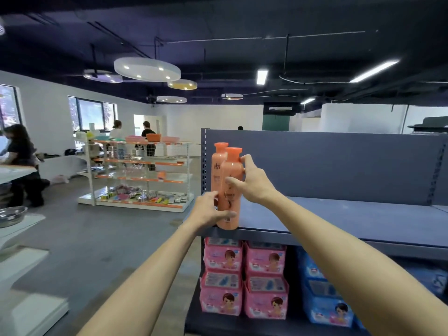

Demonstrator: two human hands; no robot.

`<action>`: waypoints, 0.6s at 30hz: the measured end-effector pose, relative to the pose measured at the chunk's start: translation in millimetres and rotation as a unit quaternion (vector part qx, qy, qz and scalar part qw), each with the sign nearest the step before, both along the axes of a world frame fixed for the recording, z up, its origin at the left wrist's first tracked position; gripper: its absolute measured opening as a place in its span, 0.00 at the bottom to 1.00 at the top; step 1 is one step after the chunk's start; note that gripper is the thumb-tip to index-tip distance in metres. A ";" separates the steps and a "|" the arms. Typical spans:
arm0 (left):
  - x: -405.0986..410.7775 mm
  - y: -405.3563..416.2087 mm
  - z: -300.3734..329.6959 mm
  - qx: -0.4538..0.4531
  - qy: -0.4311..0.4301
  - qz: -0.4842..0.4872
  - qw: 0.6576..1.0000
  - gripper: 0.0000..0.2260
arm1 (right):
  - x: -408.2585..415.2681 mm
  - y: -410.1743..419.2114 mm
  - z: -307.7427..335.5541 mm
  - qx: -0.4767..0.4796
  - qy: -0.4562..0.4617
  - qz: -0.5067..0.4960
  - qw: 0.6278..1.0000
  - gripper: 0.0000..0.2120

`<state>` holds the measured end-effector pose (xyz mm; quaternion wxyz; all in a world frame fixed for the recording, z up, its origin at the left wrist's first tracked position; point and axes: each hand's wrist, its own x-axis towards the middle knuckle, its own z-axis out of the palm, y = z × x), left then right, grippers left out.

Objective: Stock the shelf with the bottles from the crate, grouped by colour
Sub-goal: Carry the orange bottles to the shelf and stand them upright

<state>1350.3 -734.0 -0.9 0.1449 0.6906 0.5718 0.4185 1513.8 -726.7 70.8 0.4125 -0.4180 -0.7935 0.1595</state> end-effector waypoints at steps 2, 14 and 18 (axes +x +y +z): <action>-8.8 8.8 -3.4 -0.010 -0.003 0.004 1.000 0.25 | -9.0 11.3 -4.0 0.006 -0.002 0.006 1.000 0.24; -39.6 77.7 -12.7 -0.001 -0.022 0.041 0.999 0.25 | -49.2 88.9 -10.7 0.007 0.001 0.021 1.000 0.27; -47.1 99.5 -14.4 -0.009 -0.012 0.039 0.999 0.25 | -57.2 106.7 -13.4 0.019 0.004 0.011 1.000 0.27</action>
